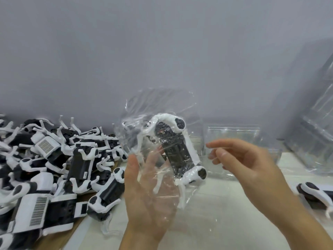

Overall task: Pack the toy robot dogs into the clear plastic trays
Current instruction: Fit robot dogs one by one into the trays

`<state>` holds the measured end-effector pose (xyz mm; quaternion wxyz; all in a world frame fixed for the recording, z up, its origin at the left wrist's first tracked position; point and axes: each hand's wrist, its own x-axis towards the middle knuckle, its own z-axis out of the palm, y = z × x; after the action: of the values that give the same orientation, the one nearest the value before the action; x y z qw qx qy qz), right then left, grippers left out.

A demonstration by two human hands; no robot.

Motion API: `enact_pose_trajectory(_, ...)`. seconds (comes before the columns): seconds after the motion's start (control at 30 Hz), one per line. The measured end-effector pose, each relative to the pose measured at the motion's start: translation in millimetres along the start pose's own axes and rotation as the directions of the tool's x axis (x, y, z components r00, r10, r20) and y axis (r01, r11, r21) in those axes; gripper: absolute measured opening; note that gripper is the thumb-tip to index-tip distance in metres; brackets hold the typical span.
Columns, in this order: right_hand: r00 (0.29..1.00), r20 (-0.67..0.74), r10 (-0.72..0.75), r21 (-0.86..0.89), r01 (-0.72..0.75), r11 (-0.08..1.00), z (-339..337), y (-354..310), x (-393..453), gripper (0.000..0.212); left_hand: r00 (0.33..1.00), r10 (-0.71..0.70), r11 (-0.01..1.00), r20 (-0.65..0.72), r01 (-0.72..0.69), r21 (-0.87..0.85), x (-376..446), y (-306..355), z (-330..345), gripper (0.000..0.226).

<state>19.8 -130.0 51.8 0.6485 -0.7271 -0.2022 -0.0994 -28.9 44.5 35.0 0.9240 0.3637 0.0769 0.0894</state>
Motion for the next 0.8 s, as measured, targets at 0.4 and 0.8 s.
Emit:
enact_pose_trajectory(0.4, 0.951, 0.298, 0.083, -0.075, -0.063, 0.995, 5.2, -5.4, -6.2, 0.056, 0.980, 0.194, 0.978, 0.040, -0.196, 0.065, 4.0, -1.1, -7.3, 0.032)
enact_pose_trajectory(0.8, 0.973, 0.193, 0.129, -0.199, -0.090, 0.976, 29.5, -3.9, -10.1, 0.065, 0.992, -0.124, 0.974, 0.030, 0.128, -0.188, 15.3, -4.8, -14.1, 0.080)
